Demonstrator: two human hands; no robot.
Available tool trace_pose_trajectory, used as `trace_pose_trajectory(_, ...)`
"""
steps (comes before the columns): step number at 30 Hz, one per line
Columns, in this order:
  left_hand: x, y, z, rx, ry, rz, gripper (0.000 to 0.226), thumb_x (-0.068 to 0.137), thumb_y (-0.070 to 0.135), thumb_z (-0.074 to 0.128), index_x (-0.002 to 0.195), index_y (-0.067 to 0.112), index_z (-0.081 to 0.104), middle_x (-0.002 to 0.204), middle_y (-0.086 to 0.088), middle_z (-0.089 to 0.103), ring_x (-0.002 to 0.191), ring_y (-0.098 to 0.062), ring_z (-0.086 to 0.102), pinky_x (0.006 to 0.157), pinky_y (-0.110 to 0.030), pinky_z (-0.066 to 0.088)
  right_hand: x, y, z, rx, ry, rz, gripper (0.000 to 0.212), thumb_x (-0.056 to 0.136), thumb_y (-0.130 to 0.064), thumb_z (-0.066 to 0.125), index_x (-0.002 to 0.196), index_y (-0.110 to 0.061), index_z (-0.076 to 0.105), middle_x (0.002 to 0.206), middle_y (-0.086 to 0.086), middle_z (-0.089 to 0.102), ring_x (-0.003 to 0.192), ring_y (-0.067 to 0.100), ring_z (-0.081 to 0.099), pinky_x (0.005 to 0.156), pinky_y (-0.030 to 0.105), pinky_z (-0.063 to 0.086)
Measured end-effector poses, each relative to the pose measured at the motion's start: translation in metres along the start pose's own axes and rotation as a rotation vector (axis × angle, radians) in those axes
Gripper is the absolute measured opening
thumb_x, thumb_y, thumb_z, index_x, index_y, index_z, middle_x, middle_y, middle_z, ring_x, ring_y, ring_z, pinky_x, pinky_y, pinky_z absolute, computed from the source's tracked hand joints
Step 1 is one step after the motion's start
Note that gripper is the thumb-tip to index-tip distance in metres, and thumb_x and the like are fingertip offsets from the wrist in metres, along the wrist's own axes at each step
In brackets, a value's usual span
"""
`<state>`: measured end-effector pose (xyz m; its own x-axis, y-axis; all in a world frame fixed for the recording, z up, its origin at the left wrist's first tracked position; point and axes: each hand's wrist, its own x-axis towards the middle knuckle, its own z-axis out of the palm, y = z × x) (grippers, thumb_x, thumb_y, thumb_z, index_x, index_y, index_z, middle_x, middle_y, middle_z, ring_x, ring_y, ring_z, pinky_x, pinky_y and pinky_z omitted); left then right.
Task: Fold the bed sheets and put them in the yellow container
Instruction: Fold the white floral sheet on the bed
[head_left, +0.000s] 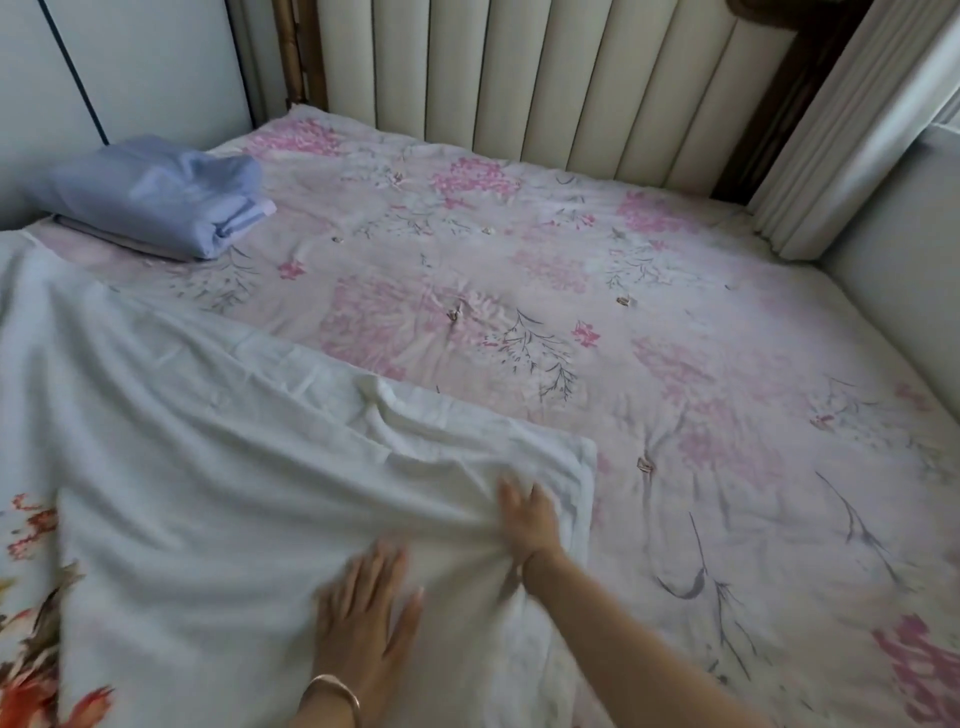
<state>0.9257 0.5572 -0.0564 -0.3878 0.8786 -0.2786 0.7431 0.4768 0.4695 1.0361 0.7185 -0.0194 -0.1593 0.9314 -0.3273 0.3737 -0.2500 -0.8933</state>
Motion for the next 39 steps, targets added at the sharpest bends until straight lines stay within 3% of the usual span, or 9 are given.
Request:
trace_pose_trajectory(4,0.022,0.021,-0.002,0.004,0.111,0.038,0.104,0.038,0.08,-0.042,0.133,0.042,-0.024,0.137,0.021,-0.032,0.131,0.003,-0.02,0.115,-0.037,-0.008,0.047,-0.045,-0.04,0.029,0.259,-0.243,0.039,0.095,-0.017,0.048,0.128,0.004,0.052,0.126,0.019,0.058,0.118,0.029,0.052,0.095,0.028,0.038)
trace_pose_trajectory(13,0.043,-0.001,0.051,0.332,0.0,0.102,0.059,0.095,0.059,0.015,0.148,0.032,0.019,0.142,0.01,0.042,0.145,-0.017,0.006,0.108,-0.042,0.008,0.075,0.036,-0.067,0.117,0.033,0.2,0.04,0.09,-0.012,0.059,0.127,-0.001,0.051,0.097,0.008,0.062,0.081,0.025,0.06,0.062,0.025,0.054)
trace_pose_trajectory(15,0.046,0.007,0.044,0.306,-0.046,0.112,0.058,0.095,0.06,0.014,0.145,0.033,0.025,0.142,0.008,0.046,0.142,-0.022,0.021,0.108,-0.043,0.008,0.087,0.032,-0.066,0.17,0.068,0.192,0.052,0.088,-0.024,0.065,0.133,-0.012,0.042,0.112,0.007,0.059,0.097,0.028,0.058,0.08,0.037,0.054)
trace_pose_trajectory(17,0.053,0.019,0.035,0.3,-0.038,0.087,0.069,0.085,0.071,-0.009,0.143,0.04,0.013,0.154,0.011,0.018,0.145,-0.02,0.007,0.109,-0.042,-0.007,0.097,0.024,-0.064,0.137,0.151,0.102,0.066,0.089,-0.022,0.063,0.145,-0.023,0.027,0.126,0.006,0.047,0.11,0.026,0.052,0.095,0.038,0.046)
trace_pose_trajectory(20,0.063,0.03,0.038,0.201,0.06,0.137,0.091,0.05,0.077,-0.04,0.133,0.043,-0.024,0.141,0.023,-0.028,0.133,-0.005,-0.029,0.103,-0.034,-0.029,0.111,0.006,-0.069,0.018,0.249,-0.129,0.047,0.092,0.002,0.044,0.131,-0.022,0.053,0.104,0.008,0.058,0.091,0.023,0.056,0.07,0.009,0.044)
trace_pose_trajectory(27,0.071,0.033,0.059,0.331,-0.048,0.115,0.063,0.091,0.065,0.016,0.14,0.031,0.04,0.145,0.002,0.042,0.136,-0.024,0.028,0.109,-0.048,0.012,0.118,0.029,-0.088,-0.201,0.168,0.014,0.051,0.091,0.0,0.043,0.141,-0.012,0.04,0.125,0.008,0.051,0.11,0.024,0.05,0.081,0.021,0.042)
trace_pose_trajectory(31,0.072,0.031,0.063,0.304,-0.009,0.122,0.064,0.091,0.065,0.014,0.143,0.033,0.034,0.149,0.001,0.036,0.138,-0.024,0.024,0.109,-0.05,0.012,0.093,0.05,-0.084,0.081,0.313,0.019,0.045,0.091,-0.016,0.058,0.133,-0.008,0.045,0.132,0.011,0.05,0.115,0.022,0.051,0.095,0.027,0.039)
trace_pose_trajectory(35,0.072,0.033,0.059,0.243,0.027,0.16,0.078,0.063,0.074,-0.032,0.137,0.049,-0.02,0.15,0.015,-0.025,0.138,-0.012,-0.031,0.105,-0.039,-0.028,0.04,0.064,-0.072,0.127,0.301,0.082,0.03,0.086,-0.025,0.067,0.108,-0.008,0.058,0.092,0.003,0.06,0.082,0.014,0.058,0.068,0.019,0.044)
trace_pose_trajectory(39,0.057,0.041,0.049,0.198,-0.012,0.148,0.092,0.043,0.073,-0.046,0.13,0.048,-0.032,0.143,0.019,-0.035,0.131,-0.006,-0.037,0.104,-0.034,-0.03,0.009,0.071,-0.07,0.071,0.063,0.085,0.027,0.083,-0.031,0.07,0.095,-0.008,0.064,0.077,-0.002,0.054,0.07,0.011,0.05,0.063,0.014,0.04)
